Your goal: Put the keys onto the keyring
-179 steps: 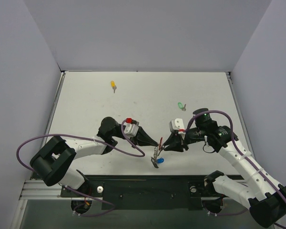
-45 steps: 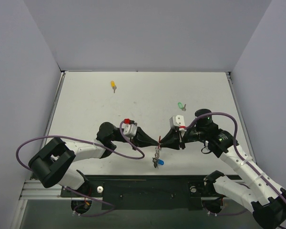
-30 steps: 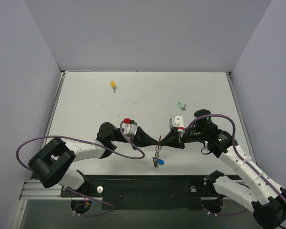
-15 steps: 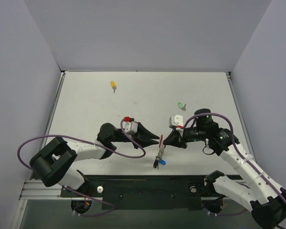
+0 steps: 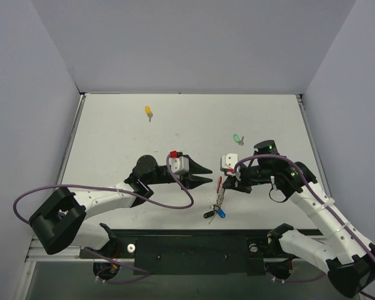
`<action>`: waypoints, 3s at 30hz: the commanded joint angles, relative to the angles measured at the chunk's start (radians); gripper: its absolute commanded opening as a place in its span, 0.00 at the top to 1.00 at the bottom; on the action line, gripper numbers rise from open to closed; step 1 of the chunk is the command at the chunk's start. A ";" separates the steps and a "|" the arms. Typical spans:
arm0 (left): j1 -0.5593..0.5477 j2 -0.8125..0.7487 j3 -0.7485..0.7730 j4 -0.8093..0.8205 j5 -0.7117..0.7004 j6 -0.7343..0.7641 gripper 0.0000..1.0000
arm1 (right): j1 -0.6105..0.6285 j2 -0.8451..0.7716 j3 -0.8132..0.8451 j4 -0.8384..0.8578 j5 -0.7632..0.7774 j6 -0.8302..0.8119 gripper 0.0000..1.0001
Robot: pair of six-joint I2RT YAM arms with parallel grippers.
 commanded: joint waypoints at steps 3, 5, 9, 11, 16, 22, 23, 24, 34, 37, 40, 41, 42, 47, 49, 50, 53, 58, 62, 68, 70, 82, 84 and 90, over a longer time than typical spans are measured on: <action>-0.070 -0.023 0.061 -0.202 -0.111 0.202 0.49 | 0.009 0.018 0.065 -0.103 0.077 -0.094 1.00; -0.090 -0.018 0.070 -0.213 -0.131 0.229 0.45 | 0.009 0.024 0.068 -0.108 0.085 -0.097 1.00; -0.113 0.007 0.084 -0.219 -0.163 0.257 0.41 | 0.009 0.027 0.074 -0.103 0.090 -0.094 1.00; -0.120 0.014 0.087 -0.193 -0.172 0.257 0.41 | 0.012 0.027 0.070 -0.102 0.090 -0.091 1.00; -0.143 0.048 0.110 -0.165 -0.155 0.257 0.44 | 0.014 0.030 0.064 -0.086 0.090 -0.079 1.00; -0.162 0.079 0.121 -0.125 -0.157 0.240 0.51 | 0.016 0.029 0.061 -0.076 0.085 -0.069 1.00; -0.165 0.080 0.122 -0.128 -0.158 0.240 0.53 | 0.016 0.029 0.061 -0.076 0.087 -0.069 1.00; -0.166 0.082 0.123 -0.130 -0.158 0.242 0.54 | 0.016 0.027 0.062 -0.074 0.087 -0.069 1.00; -0.171 0.091 0.145 -0.171 -0.166 0.274 0.62 | 0.017 0.030 0.056 -0.062 0.084 -0.060 1.00; -0.171 0.097 0.152 -0.178 -0.158 0.275 0.64 | 0.017 0.030 0.056 -0.059 0.084 -0.057 1.00; -0.176 0.100 0.159 -0.187 -0.149 0.277 0.67 | 0.017 0.034 0.059 -0.057 0.087 -0.056 1.00; -0.174 0.103 0.161 -0.194 -0.146 0.277 0.68 | 0.019 0.032 0.058 -0.056 0.087 -0.056 1.00; -0.174 0.103 0.161 -0.196 -0.144 0.280 0.68 | 0.017 0.031 0.058 -0.056 0.087 -0.056 1.00; -0.177 0.111 0.173 -0.219 -0.131 0.285 0.69 | 0.019 0.029 0.058 -0.056 0.088 -0.054 1.00; -0.179 0.112 0.179 -0.236 -0.125 0.292 0.71 | 0.019 0.030 0.058 -0.054 0.088 -0.054 1.00; -0.177 0.115 0.179 -0.240 -0.125 0.297 0.70 | 0.017 0.029 0.058 -0.057 0.087 -0.054 1.00; -0.179 0.117 0.185 -0.245 -0.121 0.302 0.72 | 0.017 0.027 0.058 -0.056 0.087 -0.054 1.00; -0.182 0.125 0.195 -0.268 -0.103 0.309 0.79 | 0.017 0.026 0.058 -0.057 0.087 -0.051 1.00; -0.182 0.129 0.208 -0.302 -0.089 0.325 0.83 | 0.017 0.026 0.056 -0.056 0.087 -0.049 1.00; -0.180 0.140 0.244 -0.375 -0.065 0.344 1.00 | 0.017 0.024 0.056 -0.056 0.090 -0.051 1.00; -0.180 0.143 0.251 -0.400 -0.068 0.338 1.00 | 0.017 0.023 0.054 -0.056 0.091 -0.051 1.00; -0.078 0.100 0.072 0.115 -0.083 -0.051 1.00 | -0.079 -0.026 0.028 0.029 -0.085 0.073 0.63; -0.058 0.109 0.034 0.258 -0.079 -0.111 1.00 | -0.099 -0.037 0.012 0.044 -0.137 0.073 0.59; -0.013 0.183 -0.008 0.629 -0.043 -0.298 1.00 | -0.127 -0.040 -0.047 0.177 -0.220 0.081 0.57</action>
